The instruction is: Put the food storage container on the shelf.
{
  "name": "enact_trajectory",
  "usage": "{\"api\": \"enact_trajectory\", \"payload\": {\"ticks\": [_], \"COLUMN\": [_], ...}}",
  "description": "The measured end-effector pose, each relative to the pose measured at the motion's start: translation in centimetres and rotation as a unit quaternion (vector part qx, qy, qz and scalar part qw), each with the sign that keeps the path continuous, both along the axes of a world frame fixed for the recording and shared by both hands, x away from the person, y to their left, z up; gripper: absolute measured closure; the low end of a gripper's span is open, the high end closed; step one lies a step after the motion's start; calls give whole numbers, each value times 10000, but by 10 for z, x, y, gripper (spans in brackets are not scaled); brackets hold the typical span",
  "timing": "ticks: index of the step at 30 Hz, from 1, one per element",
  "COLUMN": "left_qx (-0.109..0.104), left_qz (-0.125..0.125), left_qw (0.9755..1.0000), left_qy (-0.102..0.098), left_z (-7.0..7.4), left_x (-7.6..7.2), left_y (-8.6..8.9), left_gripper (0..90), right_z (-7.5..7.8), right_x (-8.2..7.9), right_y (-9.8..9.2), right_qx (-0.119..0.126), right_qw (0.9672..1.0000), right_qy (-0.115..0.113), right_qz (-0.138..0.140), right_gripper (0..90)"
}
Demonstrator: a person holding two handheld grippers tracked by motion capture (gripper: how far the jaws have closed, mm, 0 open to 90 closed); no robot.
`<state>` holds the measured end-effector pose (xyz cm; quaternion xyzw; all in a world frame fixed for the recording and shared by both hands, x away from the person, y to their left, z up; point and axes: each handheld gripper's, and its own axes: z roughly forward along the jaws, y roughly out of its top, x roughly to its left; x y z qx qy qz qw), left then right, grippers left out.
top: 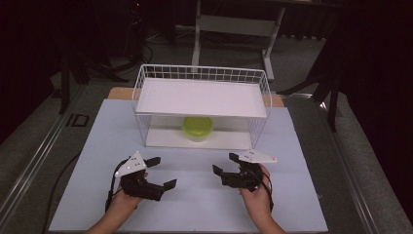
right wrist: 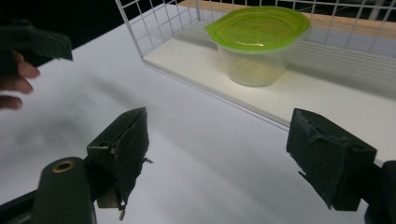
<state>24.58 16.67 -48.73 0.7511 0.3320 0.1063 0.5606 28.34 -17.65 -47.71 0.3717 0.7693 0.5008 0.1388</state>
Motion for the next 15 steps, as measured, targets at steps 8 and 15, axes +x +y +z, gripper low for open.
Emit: {"api": "enact_trajectory", "payload": {"ticks": [8,15], "left_qx": [-33,-82], "left_qz": [114,70], "left_qw": [9999,9999], "left_qy": [32,37], "left_z": [-1,-4], "left_x": [-5,-11], "left_y": [14,18], "left_gripper": [9,9], "right_z": [2,2], "right_x": [-16,-26], "right_y": [-17,-33], "right_qx": [-91,-103], "right_qw": [9998,9998], "right_qy": [-130,-118], "right_qz": [95,102], "right_gripper": [203,200]}}
